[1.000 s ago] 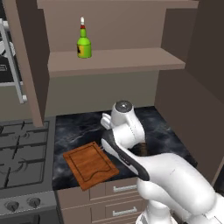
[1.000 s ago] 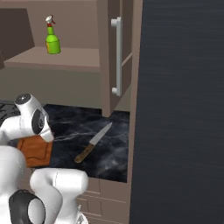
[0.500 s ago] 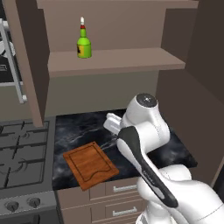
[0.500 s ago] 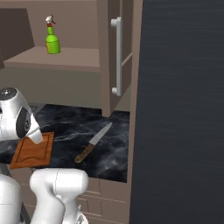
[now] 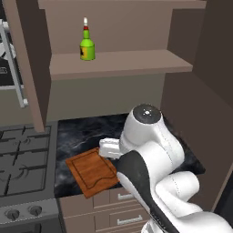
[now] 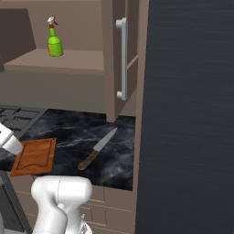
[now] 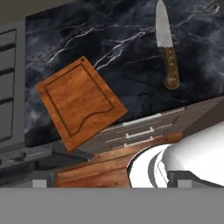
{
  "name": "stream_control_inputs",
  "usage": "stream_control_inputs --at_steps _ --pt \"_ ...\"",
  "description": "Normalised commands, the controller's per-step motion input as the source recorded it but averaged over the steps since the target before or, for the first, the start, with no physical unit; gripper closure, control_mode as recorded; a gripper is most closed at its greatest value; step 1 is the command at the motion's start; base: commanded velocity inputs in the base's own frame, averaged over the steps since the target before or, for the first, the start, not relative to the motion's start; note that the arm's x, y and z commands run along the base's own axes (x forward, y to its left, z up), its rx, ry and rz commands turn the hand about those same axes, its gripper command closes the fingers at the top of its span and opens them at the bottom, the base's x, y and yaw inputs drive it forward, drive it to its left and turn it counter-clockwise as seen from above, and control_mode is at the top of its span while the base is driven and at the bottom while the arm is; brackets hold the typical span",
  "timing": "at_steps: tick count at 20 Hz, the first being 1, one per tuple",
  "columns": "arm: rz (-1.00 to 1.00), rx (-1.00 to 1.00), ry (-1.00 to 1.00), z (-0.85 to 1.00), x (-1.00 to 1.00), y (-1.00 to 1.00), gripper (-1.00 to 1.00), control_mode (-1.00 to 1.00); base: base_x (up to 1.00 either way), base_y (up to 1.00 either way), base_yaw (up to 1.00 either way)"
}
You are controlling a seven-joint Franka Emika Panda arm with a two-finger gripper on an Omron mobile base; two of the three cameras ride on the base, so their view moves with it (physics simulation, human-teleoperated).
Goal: Move the cutting board and knife to the sink. Then move spray from the cabinet to the counter.
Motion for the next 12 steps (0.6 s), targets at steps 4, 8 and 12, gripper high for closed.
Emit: stream_control_inputs --at_steps 4,8,12 --pt "0.18 -0.44 -0.05 0.27 -0.58 0.48 -1.0 -1.0 0.0 0.0 0.0" --pt "0.14 -0.45 0.0 0.03 -0.28 0.32 -1.0 -1.0 0.0 0.0 0.0" --pt "0.11 -0.37 0.0 -0.01 -0.25 0.16 -1.0 -1.0 0.0 0.0 0.0"
